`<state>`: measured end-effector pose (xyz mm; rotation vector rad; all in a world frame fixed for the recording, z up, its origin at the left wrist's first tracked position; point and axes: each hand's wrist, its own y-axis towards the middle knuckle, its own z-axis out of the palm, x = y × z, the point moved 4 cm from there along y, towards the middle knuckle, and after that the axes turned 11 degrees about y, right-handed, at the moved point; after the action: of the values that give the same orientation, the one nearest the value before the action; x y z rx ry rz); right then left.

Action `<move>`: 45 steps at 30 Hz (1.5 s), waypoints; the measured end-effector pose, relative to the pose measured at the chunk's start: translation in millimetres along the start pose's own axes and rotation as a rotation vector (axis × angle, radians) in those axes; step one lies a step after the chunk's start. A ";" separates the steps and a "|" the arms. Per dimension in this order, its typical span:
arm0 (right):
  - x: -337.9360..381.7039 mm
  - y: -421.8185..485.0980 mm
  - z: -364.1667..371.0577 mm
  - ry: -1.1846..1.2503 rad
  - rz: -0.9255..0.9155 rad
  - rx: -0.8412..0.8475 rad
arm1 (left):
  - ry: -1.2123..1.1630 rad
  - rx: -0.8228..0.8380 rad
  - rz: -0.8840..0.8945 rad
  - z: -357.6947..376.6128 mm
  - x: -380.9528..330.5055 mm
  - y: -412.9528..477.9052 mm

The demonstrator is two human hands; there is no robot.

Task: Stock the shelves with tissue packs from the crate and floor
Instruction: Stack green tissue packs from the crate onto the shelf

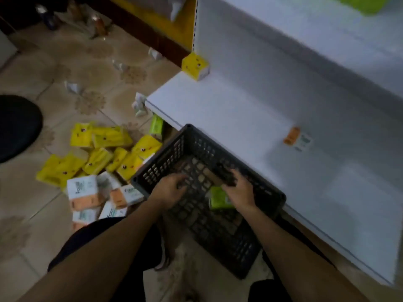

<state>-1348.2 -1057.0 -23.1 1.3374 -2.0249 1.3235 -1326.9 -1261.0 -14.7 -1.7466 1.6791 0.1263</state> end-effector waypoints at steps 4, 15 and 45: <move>-76.3 29.8 22.1 -0.042 0.162 0.008 | -0.020 0.083 -0.052 63.8 19.4 28.8; -181.1 99.8 39.6 -0.011 0.438 -0.057 | -0.075 0.360 -0.271 173.0 64.6 94.0; 24.6 3.0 14.6 0.504 0.277 -0.076 | -0.512 0.024 -0.248 0.9 -18.4 38.9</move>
<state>-1360.0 -1081.7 -14.0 0.6152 -1.9142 1.4970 -1364.7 -1241.7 -21.7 -1.7072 1.0863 0.3999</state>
